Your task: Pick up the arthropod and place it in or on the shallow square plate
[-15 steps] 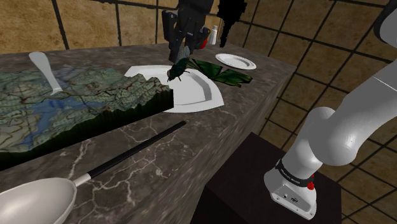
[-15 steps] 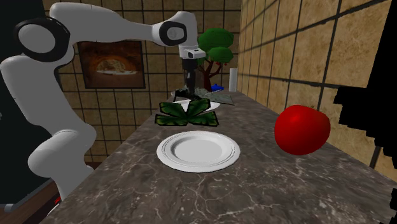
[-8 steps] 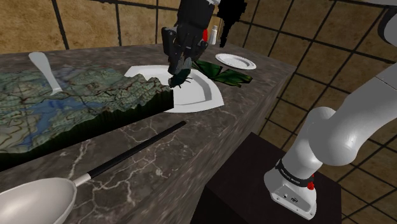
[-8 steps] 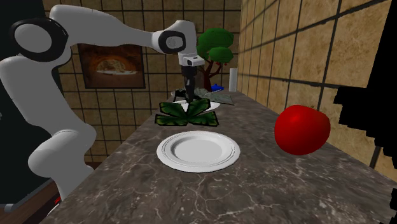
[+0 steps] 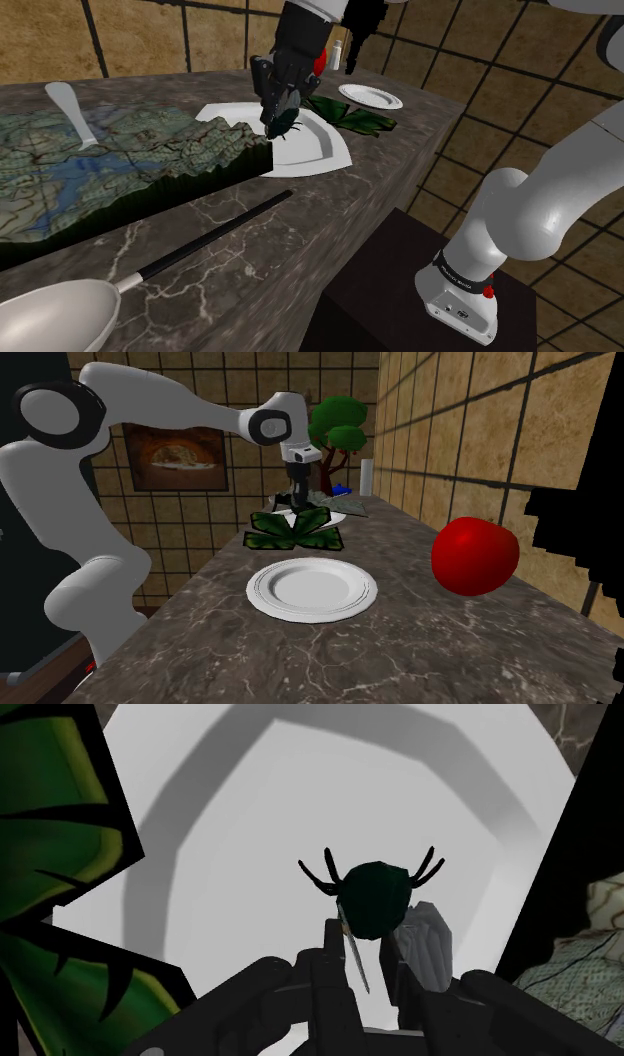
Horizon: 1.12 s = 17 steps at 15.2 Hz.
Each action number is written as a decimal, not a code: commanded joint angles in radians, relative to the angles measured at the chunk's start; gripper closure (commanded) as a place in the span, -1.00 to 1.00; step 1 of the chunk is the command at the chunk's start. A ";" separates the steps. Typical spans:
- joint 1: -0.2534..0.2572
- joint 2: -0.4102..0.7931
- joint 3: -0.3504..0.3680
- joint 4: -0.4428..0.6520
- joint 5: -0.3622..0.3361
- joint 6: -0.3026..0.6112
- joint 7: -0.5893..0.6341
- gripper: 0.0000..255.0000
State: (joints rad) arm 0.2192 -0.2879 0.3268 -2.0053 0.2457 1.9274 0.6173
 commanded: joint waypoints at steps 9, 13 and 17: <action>0.000 0.007 -0.002 -0.012 -0.004 -0.036 0.001 -1.00; -0.009 -0.002 -0.021 0.104 -0.011 -0.163 0.004 -1.00; -0.009 -0.002 -0.021 0.104 -0.011 -0.163 0.004 -1.00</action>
State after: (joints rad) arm 0.2108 -0.2909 0.3057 -1.9041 0.2351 1.7668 0.6212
